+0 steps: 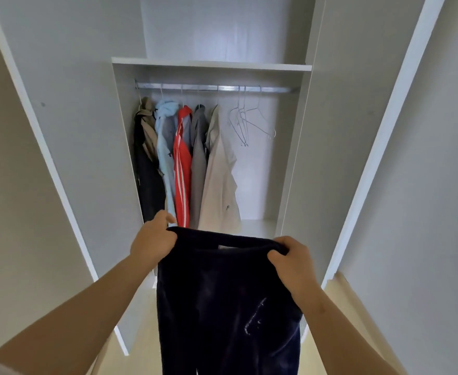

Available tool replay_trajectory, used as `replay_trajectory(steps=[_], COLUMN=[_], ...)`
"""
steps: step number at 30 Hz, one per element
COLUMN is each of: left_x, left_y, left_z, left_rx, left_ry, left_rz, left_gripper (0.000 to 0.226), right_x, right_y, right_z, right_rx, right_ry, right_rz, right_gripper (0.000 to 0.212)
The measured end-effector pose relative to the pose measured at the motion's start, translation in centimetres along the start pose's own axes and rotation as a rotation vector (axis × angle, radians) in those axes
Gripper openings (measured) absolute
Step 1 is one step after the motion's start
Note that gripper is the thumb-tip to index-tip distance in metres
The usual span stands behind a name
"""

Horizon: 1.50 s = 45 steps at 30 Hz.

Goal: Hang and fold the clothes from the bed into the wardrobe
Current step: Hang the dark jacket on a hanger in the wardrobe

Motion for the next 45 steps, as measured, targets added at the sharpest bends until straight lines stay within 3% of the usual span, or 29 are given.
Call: replay_trajectory(steps=[2, 6, 8, 13, 19, 25, 27, 29, 32, 35, 38, 41, 45], left_x=[-1.6, -4.7, -7.2, -15.1, -24.7, -32.1, -34.5, -36.9, -40.5, -45.2, -49.4, -52.4, -55.0], left_y=[-0.1, 0.6, 1.5, 4.9, 11.1, 13.9, 14.0, 14.9, 16.1, 17.6, 18.4, 18.6, 18.2], left_z=[-1.1, -4.4, -5.5, -6.5, -6.4, -7.5, -7.6, -8.2, -9.7, -10.5, -10.8, -11.8, -12.7], left_rx=[0.183, 0.69, 0.838, 1.26, 1.409, 1.365, 1.264, 1.326, 1.403, 1.343, 1.22, 1.27, 1.337], left_ry=[0.026, -0.109, -0.138, -0.02, 0.093, 0.188, 0.199, 0.174, 0.177, 0.215, 0.29, 0.318, 0.345], left_rz=[0.141, 0.512, 0.534, 0.42, 0.325, 0.405, 0.433, 0.342, 0.342, 0.313, 0.312, 0.365, 0.471], left_gripper=[0.018, 0.026, 0.033, 0.036, 0.031, 0.024, 0.031, 0.03, 0.031, 0.041, 0.018, 0.018, 0.013], right_x=[-2.4, -7.9, -11.1, -20.1, -30.5, -38.7, -41.9, -45.7, -51.7, -57.3, -62.7, -67.4, -72.0], right_y=[0.3, 0.3, 0.3, 0.2, -1.4, -2.5, -3.1, -3.9, -4.9, -5.7, -6.9, -8.5, -9.6], right_z=[-0.2, -1.0, -1.6, -3.8, -5.1, -8.2, -9.2, -9.6, -10.0, -10.1, -10.1, -10.5, -12.6], right_rx=[-0.025, -0.052, -0.064, -0.056, -0.073, -0.177, -0.212, -0.228, -0.211, -0.128, -0.001, 0.251, 0.566], right_ry=[-0.008, -0.016, -0.01, -0.017, -0.051, -0.166, -0.16, -0.126, -0.076, -0.062, -0.055, 0.01, 0.032], right_rz=[-0.004, -0.01, -0.013, -0.038, -0.046, -0.062, -0.038, 0.003, 0.088, 0.191, 0.313, 0.473, 0.58], right_gripper=[0.03, 0.027, 0.025, 0.021, 0.012, 0.027, 0.029, 0.026, 0.019, 0.017, 0.017, 0.016, 0.033])
Point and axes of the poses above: each hand's wrist, its own x-axis away from the middle knuckle, its own z-axis out of the back of the hand, y = z × x, the point moved 6 cm from there along -x, towards the middle knuckle, and after that the axes turned 1 degree about y, right-handed, at the moved point
